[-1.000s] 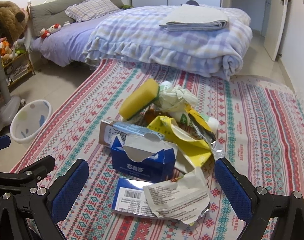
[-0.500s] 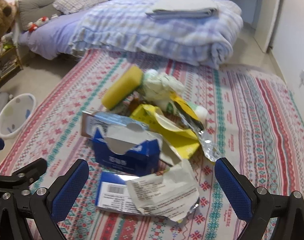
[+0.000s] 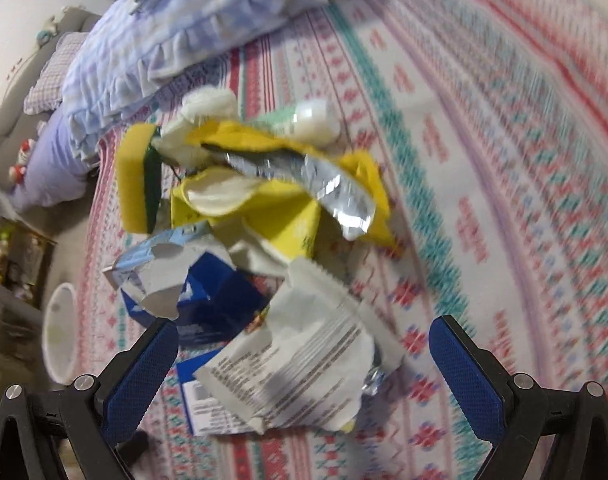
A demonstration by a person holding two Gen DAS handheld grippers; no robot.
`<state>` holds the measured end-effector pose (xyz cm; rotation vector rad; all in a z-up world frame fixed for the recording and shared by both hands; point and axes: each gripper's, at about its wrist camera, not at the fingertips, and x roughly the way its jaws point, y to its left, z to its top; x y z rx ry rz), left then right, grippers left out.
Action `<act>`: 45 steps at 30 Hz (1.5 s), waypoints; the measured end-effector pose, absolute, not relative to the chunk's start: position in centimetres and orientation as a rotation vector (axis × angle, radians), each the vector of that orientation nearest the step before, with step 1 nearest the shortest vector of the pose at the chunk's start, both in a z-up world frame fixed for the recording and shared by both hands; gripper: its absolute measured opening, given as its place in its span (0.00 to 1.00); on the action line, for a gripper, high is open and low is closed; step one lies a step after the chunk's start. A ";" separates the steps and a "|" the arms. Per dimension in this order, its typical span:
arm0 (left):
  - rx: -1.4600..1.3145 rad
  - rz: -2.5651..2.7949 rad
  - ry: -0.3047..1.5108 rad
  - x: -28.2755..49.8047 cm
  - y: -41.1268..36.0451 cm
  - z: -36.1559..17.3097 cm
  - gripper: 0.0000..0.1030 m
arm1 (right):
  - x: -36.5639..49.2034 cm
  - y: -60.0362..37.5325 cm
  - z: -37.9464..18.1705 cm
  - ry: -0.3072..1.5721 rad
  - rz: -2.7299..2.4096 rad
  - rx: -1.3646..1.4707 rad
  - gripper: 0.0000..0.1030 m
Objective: Collect trash
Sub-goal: 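Grasp the white wrapper with the right tool while the left tool grasps the blue carton, then carry both items to the white wastebasket and release them inside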
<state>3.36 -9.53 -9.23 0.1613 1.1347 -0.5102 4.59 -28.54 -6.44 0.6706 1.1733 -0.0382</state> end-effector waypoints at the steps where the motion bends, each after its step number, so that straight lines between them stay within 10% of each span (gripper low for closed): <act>1: 0.146 -0.520 1.151 3.4 -9.5 -9.4 1.00 | 4.5 -28.5 -6.9 1.189 -0.035 0.697 1.00; 5: 0.111 -0.534 1.175 3.9 -9.2 -9.9 1.00 | 4.5 -28.9 -9.1 1.228 -0.005 0.840 0.80; 7: 0.139 -0.547 1.165 3.9 -9.4 -9.9 1.00 | 4.4 -29.0 -9.3 1.249 0.004 0.876 0.50; 12: 0.231 -0.551 1.160 3.5 -10.5 -10.7 1.00 | 3.8 -29.7 -6.8 1.154 0.018 0.850 0.39; 14: 0.266 -0.525 1.156 3.5 -11.1 -11.4 0.96 | 3.6 -30.1 -5.7 1.114 0.008 0.823 0.38; 21: 0.284 -0.468 1.152 4.6 -11.7 -12.4 0.23 | 2.9 -31.3 -2.8 1.024 -0.033 0.711 0.38; 24: 0.279 -0.450 1.138 4.5 -11.0 -11.9 0.15 | 2.7 -31.1 -3.1 1.032 -0.013 0.711 0.38; 45: -0.047 -0.252 1.080 7.1 7.9 -4.4 0.04 | 4.4 -22.8 -0.1 0.970 0.145 0.440 0.38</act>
